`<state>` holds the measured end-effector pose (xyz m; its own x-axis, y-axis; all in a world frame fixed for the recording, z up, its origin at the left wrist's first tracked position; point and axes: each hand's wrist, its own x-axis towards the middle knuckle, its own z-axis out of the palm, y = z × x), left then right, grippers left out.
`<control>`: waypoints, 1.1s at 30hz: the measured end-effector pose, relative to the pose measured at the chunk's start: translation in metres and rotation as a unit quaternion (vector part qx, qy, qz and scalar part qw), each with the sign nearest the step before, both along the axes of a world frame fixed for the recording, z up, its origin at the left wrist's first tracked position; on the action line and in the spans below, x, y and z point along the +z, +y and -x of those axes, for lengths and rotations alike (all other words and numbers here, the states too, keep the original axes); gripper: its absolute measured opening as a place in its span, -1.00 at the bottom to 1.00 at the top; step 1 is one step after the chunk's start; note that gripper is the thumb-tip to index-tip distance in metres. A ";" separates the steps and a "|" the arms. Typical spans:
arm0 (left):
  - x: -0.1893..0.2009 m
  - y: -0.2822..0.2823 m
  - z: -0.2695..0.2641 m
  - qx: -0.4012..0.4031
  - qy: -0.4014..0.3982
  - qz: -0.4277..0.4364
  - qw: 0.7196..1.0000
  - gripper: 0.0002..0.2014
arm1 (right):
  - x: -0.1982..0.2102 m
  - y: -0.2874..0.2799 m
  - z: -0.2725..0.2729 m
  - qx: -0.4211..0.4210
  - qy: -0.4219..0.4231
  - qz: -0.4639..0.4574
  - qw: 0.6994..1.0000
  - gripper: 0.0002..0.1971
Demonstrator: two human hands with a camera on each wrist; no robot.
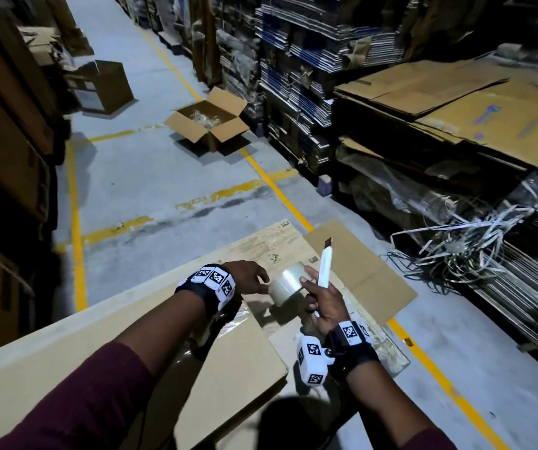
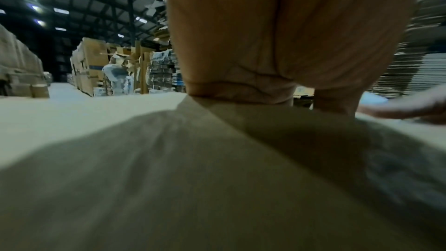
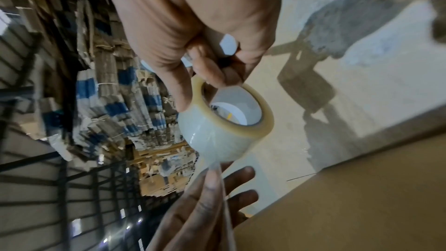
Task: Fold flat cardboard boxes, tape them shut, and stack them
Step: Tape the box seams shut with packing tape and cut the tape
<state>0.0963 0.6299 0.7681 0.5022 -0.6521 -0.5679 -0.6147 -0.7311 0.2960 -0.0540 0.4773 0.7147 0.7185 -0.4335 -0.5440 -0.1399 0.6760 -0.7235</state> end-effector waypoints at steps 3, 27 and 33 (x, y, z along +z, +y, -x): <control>0.005 -0.003 -0.006 0.019 0.073 0.067 0.995 -0.47 | 0.026 -0.008 0.001 -0.007 -0.036 0.030 0.999 -0.66; -0.005 -0.026 -0.022 0.122 0.295 0.236 0.918 -0.92 | 0.058 -0.014 0.089 0.222 0.042 0.621 0.751 -0.95; -0.009 -0.024 -0.021 0.160 0.300 0.265 0.902 -0.87 | 0.089 0.007 0.084 0.261 0.012 0.699 0.666 -0.68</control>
<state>0.1169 0.6054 0.7594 0.4193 -0.7875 -0.4517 -0.0102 -0.5015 0.8651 -0.1382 0.4848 0.8040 0.9682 -0.2226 0.1145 -0.1143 -0.8001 -0.5889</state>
